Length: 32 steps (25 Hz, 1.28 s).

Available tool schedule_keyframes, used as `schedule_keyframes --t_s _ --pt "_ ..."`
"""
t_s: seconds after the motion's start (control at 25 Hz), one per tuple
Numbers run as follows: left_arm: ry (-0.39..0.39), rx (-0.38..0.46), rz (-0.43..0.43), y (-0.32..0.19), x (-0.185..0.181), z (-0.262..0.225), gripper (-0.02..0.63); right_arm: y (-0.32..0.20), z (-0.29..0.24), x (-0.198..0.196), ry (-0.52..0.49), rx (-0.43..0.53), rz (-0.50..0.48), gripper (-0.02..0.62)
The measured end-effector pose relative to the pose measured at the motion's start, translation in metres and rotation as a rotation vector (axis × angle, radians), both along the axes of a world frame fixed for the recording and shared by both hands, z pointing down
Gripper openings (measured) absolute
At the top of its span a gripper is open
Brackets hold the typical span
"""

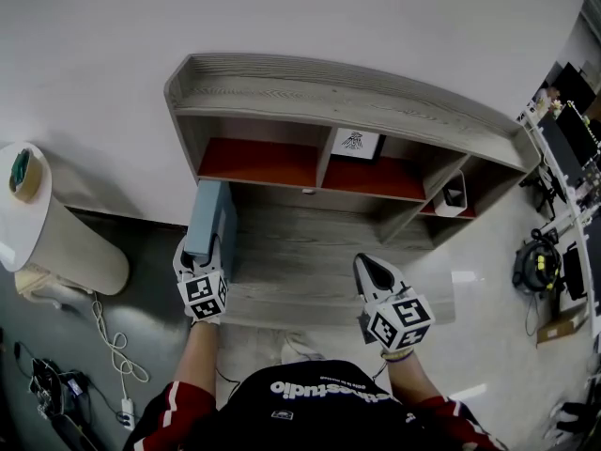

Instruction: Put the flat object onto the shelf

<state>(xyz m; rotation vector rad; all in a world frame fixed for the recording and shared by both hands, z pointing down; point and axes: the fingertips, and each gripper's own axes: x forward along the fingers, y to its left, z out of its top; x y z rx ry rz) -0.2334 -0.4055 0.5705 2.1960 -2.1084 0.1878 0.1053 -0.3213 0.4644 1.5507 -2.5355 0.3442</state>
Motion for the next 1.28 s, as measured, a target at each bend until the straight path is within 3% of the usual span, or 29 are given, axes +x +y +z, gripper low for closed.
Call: schedule_keyframes --t_s 1.28 --pt "-0.016 0.023 0.008 -0.065 0.003 0.002 0.282 -0.04 0.012 0.003 -0.026 -0.034 -0.009 0.002"
